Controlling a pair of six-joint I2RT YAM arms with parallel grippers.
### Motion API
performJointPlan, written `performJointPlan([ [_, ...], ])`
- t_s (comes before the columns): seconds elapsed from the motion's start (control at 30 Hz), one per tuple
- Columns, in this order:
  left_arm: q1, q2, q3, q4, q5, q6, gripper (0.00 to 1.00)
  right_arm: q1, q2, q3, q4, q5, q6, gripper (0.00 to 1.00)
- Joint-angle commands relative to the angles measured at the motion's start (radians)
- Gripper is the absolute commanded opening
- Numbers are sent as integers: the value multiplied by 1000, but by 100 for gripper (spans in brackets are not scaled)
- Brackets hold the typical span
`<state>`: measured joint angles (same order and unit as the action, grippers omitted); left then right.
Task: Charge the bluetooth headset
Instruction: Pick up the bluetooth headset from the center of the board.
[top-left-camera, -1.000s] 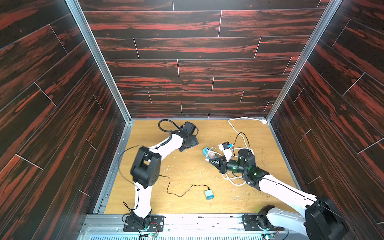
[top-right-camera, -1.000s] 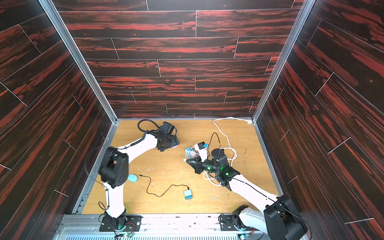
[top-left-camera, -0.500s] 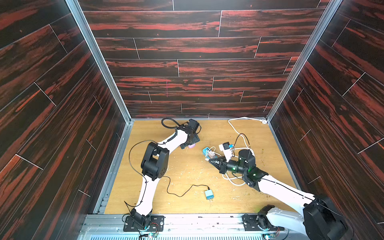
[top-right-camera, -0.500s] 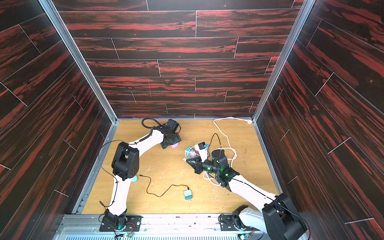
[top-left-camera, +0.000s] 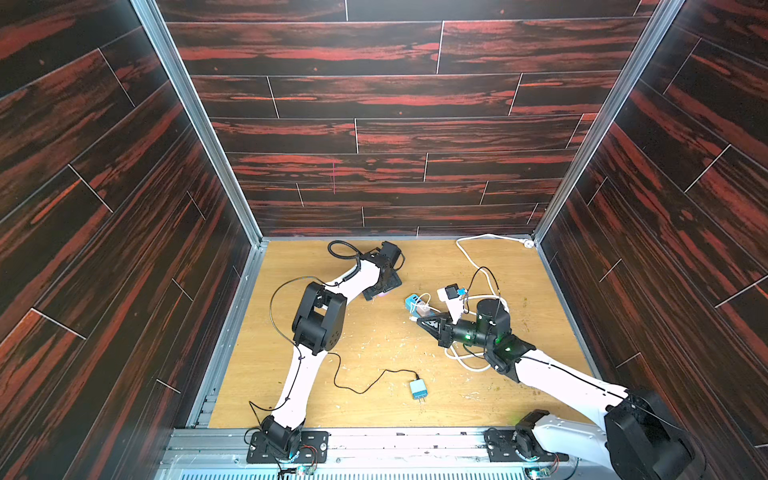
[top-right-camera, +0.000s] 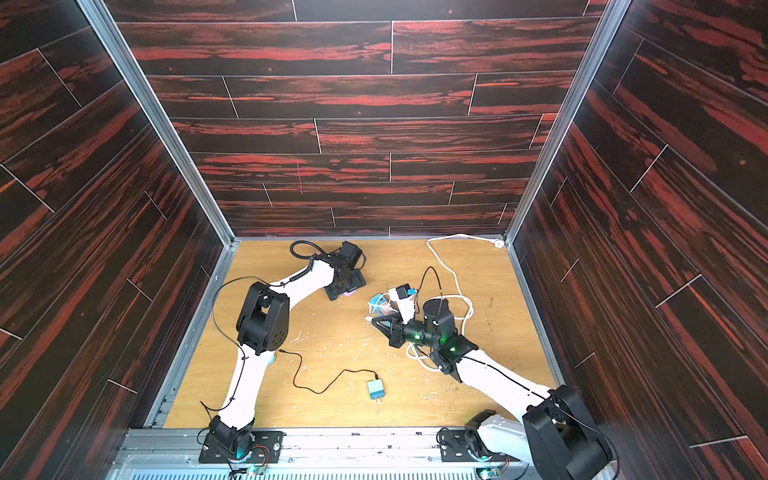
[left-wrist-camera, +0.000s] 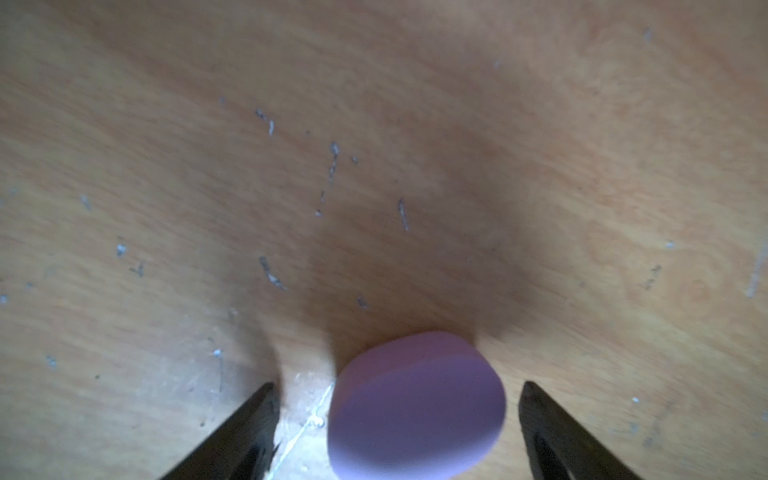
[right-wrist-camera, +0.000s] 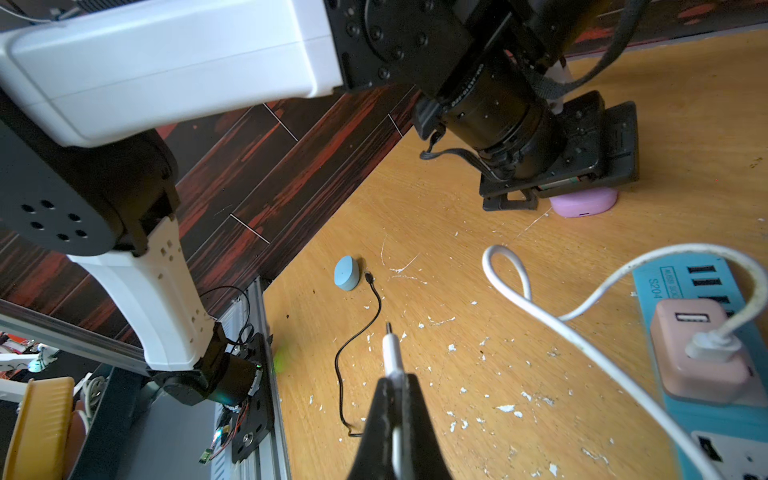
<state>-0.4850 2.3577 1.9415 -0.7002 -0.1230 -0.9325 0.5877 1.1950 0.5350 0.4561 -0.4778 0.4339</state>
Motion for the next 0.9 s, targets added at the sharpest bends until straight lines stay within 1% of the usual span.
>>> performJointPlan([
  [0.0, 3, 12, 28, -54, -16, -12, 91, -3, 12, -12, 23, -12, 6, 3],
  [0.2, 4, 40, 55, -62, -18, -17, 85, -3, 9, -13, 25, -15, 9, 3],
  [0.37, 4, 72, 101, -85, -21, -17, 85, -4, 5, -16, 29, -18, 11, 3],
  [0.57, 4, 89, 119, -92, 10, -17, 69, -3, 6, -23, 35, -15, 15, 4],
  [0.63, 4, 87, 116, -96, 28, -12, 61, -3, 6, -26, 35, -13, 17, 4],
  [0.73, 5, 82, 113, -98, 38, -3, 59, -3, 7, -27, 36, -10, 17, 4],
  [0.8, 4, 75, 106, -98, 37, 2, 55, -3, 9, -27, 36, -10, 18, 4],
  [0.87, 5, 68, 102, -97, 40, 11, 54, -4, 10, -29, 36, -9, 19, 4],
])
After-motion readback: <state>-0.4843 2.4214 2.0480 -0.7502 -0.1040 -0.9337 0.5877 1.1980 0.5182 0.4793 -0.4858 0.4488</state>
